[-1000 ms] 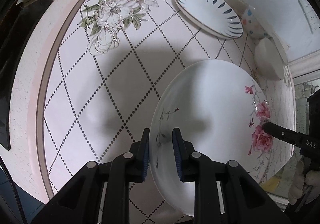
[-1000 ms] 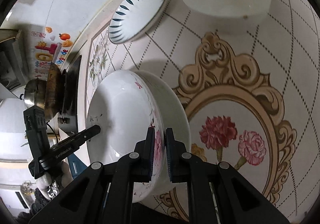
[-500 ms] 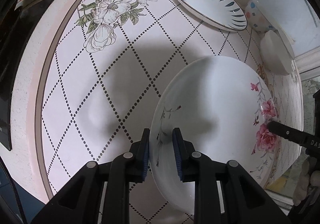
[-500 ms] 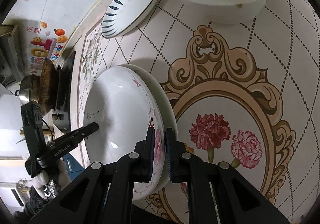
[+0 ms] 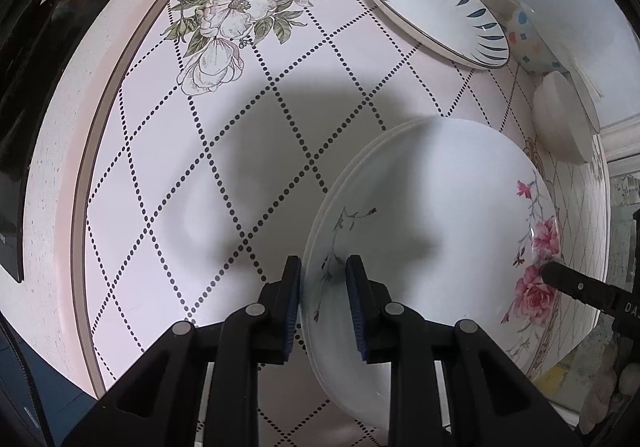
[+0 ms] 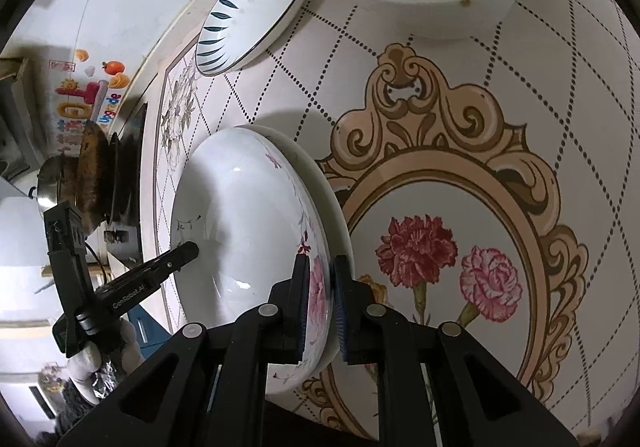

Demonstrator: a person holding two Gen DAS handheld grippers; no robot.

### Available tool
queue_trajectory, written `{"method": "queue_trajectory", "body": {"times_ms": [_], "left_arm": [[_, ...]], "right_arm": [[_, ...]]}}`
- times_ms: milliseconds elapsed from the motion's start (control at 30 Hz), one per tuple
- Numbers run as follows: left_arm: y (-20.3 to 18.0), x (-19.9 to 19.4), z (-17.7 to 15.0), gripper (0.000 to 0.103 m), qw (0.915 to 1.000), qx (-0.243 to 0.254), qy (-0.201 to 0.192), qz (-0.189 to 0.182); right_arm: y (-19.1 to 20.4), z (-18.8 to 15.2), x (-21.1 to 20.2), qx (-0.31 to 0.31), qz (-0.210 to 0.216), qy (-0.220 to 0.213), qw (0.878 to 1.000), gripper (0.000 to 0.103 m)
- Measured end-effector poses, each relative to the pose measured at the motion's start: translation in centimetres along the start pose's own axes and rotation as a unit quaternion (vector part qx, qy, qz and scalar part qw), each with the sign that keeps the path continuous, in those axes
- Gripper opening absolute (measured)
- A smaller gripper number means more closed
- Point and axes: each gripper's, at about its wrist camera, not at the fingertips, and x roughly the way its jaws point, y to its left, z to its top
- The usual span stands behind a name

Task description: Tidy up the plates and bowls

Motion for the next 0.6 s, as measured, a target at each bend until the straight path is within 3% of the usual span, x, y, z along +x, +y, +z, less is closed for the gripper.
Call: {"method": "queue_trajectory", "body": {"times_ms": [400,600], "left_arm": [[0.2,0.1,0.6,0.024,0.9997,-0.013,0.019,0.001],[0.3,-3.4,1.1,0.023,0.9996,-0.025,0.002,-0.015]], "right_arm": [[0.0,0.4,-1.0,0.003,-0.022,0.024,0.999,0.015],[1.0,1.9,-3.9,-0.01,-0.021,0.006,1.0,0.015]]}}
